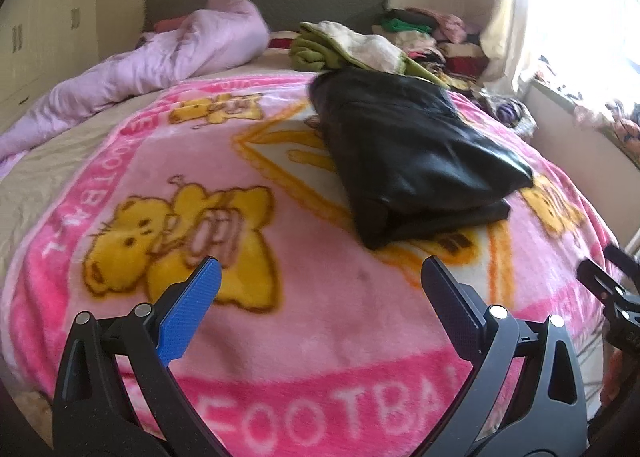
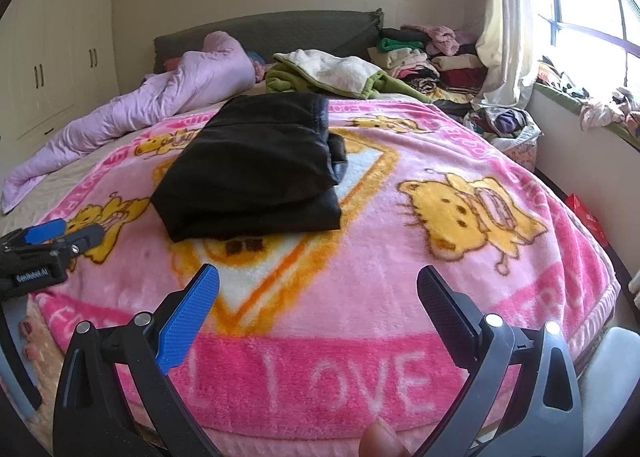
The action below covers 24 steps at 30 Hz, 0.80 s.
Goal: Fold large clothes
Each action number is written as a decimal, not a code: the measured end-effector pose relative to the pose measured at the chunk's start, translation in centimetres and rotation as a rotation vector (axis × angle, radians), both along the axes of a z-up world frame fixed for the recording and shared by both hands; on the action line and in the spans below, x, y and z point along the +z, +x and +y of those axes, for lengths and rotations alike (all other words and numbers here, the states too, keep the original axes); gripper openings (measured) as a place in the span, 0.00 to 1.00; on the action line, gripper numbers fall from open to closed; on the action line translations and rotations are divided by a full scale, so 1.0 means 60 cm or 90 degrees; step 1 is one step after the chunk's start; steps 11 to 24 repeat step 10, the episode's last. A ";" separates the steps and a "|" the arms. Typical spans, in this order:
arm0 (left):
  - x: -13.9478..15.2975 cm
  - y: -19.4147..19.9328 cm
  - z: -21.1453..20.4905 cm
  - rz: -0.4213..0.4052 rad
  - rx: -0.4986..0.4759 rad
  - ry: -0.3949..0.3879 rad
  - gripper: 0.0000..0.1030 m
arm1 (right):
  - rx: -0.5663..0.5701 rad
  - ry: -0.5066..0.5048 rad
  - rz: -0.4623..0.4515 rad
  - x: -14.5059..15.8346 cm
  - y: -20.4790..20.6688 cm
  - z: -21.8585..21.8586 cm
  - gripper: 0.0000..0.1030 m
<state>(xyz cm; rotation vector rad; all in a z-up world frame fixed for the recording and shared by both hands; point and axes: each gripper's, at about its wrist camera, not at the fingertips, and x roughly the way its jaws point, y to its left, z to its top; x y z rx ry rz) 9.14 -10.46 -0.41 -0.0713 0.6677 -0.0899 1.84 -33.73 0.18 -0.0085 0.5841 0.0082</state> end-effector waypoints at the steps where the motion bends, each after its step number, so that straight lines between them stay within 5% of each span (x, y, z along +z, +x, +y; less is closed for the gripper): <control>1: 0.004 0.008 0.023 0.004 0.013 -0.011 0.91 | -0.014 0.005 0.000 0.000 -0.001 -0.011 0.96; 6: 0.033 0.060 0.217 0.019 0.149 -0.011 0.91 | -0.155 0.043 0.005 -0.001 -0.013 -0.140 0.96; 10: 0.034 0.096 0.491 0.042 0.358 0.076 0.91 | -0.422 0.060 0.023 -0.023 -0.069 -0.377 0.96; 24: 0.034 0.096 0.491 0.042 0.358 0.076 0.91 | -0.422 0.060 0.023 -0.023 -0.069 -0.377 0.96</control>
